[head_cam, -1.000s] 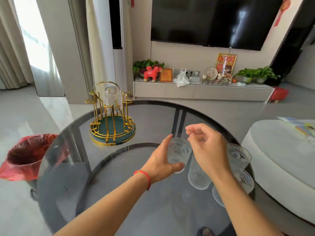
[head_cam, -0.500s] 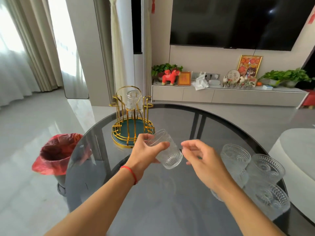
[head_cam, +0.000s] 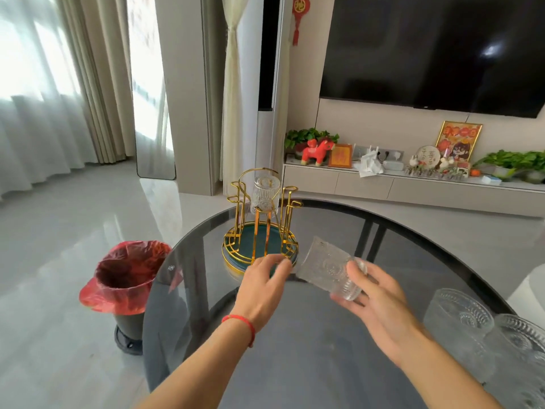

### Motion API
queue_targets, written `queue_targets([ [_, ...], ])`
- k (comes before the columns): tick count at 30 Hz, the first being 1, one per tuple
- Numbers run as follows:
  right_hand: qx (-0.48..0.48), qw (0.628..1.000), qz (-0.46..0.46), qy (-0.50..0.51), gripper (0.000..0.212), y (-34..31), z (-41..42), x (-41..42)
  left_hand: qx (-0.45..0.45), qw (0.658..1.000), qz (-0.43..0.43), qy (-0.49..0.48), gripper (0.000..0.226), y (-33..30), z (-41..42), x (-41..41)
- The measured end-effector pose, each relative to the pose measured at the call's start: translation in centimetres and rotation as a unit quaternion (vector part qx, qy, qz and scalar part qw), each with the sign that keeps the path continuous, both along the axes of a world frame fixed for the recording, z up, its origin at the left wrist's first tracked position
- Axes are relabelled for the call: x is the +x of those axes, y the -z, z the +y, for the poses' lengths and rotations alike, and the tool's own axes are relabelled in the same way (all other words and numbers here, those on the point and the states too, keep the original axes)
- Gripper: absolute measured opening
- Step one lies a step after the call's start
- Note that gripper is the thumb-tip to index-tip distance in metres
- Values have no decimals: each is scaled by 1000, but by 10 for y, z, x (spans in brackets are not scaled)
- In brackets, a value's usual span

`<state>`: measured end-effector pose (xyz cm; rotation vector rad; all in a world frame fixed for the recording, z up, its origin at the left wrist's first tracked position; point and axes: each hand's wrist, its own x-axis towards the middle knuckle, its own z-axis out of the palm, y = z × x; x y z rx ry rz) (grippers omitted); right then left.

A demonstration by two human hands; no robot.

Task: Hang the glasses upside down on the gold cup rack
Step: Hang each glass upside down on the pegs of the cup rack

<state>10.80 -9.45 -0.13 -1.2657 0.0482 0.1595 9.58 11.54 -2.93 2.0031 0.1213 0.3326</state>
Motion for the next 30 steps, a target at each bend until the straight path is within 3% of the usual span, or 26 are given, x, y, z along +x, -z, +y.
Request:
queue_targets([
  [3, -9, 997, -57, 42, 53, -19, 5, 12, 216, 976, 13, -12, 57, 21, 10, 11],
  [7, -41, 988, -131, 66, 47, -65, 25, 39, 319, 945, 74, 12, 77, 36, 11, 17],
  [11, -89, 969, -216, 81, 47, -118, 71, 83, 330, 939, 93, 6, 82, 36, 11, 23],
  [16, -188, 939, -277, 85, 62, -162, 148, 139, 326, 936, 132, 25, 82, 30, 12, 27],
  [20, -287, 914, -283, 45, 72, -166, 200, 170, 320, 936, 137, 40, 79, 28, 17, 28],
  [30, -500, 799, -327, -64, 73, -141, 245, 193, 329, 929, 159, 55, 81, 23, 14, 29],
])
